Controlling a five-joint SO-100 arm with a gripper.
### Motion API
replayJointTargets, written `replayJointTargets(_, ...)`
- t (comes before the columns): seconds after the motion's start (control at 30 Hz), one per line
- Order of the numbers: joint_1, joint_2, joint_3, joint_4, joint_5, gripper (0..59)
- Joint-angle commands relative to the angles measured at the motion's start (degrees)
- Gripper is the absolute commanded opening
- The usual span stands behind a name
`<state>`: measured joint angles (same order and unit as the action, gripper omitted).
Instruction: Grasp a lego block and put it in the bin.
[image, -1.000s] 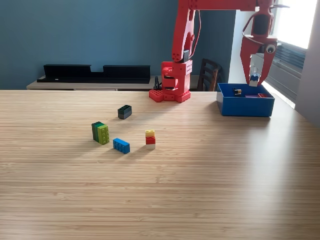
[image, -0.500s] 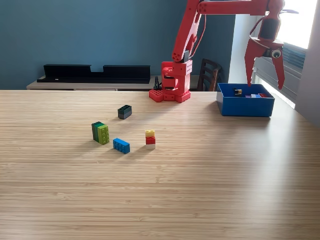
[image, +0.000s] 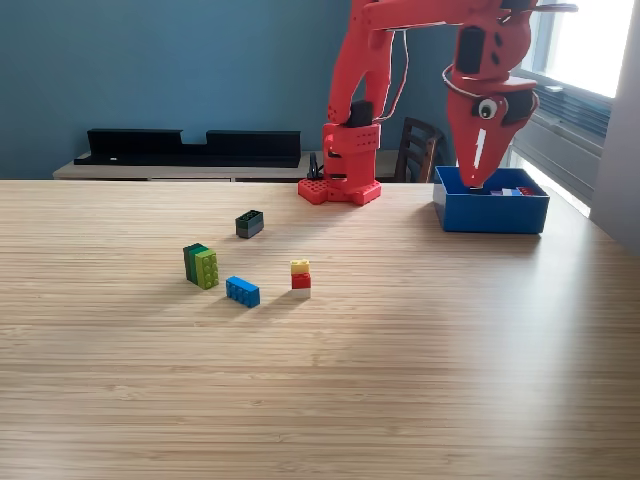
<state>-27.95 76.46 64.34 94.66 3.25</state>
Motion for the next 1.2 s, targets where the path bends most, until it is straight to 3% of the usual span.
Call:
replayJointTargets(0.03,6.3,0.8,-1.0,0.4,0.1,0.1)
replayJointTargets(0.7,16.7,0.4,-6.1,-0.9,2.0,0.1)
replayJointTargets(0.83,21.5,0.4,-5.9,-2.5,6.2,0.1)
replayJointTargets(1.03,29.7,0.4,-2.2,-4.5,17.6,0.1)
replayJointTargets(1.2,35.9,0.4,0.5,-6.3,20.7,0.2)
